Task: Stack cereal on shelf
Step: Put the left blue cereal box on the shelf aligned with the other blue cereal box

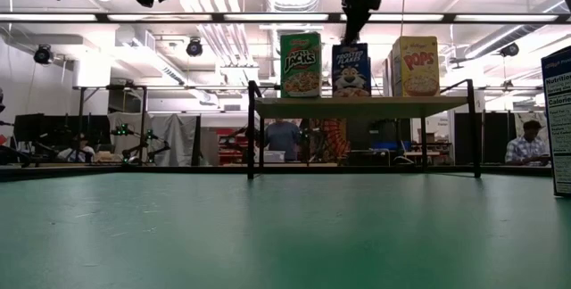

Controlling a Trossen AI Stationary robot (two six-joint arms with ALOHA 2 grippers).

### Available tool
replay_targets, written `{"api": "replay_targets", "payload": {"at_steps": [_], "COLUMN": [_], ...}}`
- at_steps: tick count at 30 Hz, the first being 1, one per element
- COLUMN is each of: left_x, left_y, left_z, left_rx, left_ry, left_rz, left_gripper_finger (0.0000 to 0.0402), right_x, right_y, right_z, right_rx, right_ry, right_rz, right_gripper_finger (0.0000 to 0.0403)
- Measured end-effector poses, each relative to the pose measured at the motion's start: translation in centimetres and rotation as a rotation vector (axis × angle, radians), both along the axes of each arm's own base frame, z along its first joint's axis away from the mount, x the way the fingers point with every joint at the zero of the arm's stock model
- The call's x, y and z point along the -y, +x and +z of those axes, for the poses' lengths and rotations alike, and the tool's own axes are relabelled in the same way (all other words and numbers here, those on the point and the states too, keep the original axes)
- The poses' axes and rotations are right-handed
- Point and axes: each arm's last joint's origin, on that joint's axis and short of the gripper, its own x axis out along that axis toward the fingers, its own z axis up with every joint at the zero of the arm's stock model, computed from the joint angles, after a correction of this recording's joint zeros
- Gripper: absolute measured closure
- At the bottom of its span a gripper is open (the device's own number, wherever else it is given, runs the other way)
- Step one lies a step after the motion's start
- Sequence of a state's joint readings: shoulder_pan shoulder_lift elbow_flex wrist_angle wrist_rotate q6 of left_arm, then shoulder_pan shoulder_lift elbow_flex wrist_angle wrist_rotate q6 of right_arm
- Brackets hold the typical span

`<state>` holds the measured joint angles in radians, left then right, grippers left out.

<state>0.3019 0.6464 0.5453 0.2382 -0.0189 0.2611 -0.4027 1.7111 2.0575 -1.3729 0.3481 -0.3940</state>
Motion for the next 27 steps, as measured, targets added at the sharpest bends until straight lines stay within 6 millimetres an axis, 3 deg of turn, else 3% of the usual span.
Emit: {"api": "replay_targets", "payload": {"at_steps": [12, 18, 27], "left_x": [0.0, 0.0, 0.0], "left_y": [0.0, 0.0, 0.0], "left_z": [0.0, 0.0, 0.0], "left_rx": [-0.005, -0.01, -0.015], "left_ry": [0.017, 0.033, 0.044], "left_rz": [0.003, 0.005, 0.006], "left_gripper_finger": [0.0168, 0.0168, 0.0168], "right_x": [-0.1, -0.7, -1.6], "right_y": [-0.2, -0.2, -0.4], "right_z": [0.2, 1.5, 1.3], "right_rx": [-0.018, 0.061, 0.105], "right_ry": [-0.035, -0.035, 0.13], "right_rz": [-0.021, -0.06, -0.09], "right_gripper_finger": [0.039, 0.039, 0.039]}}
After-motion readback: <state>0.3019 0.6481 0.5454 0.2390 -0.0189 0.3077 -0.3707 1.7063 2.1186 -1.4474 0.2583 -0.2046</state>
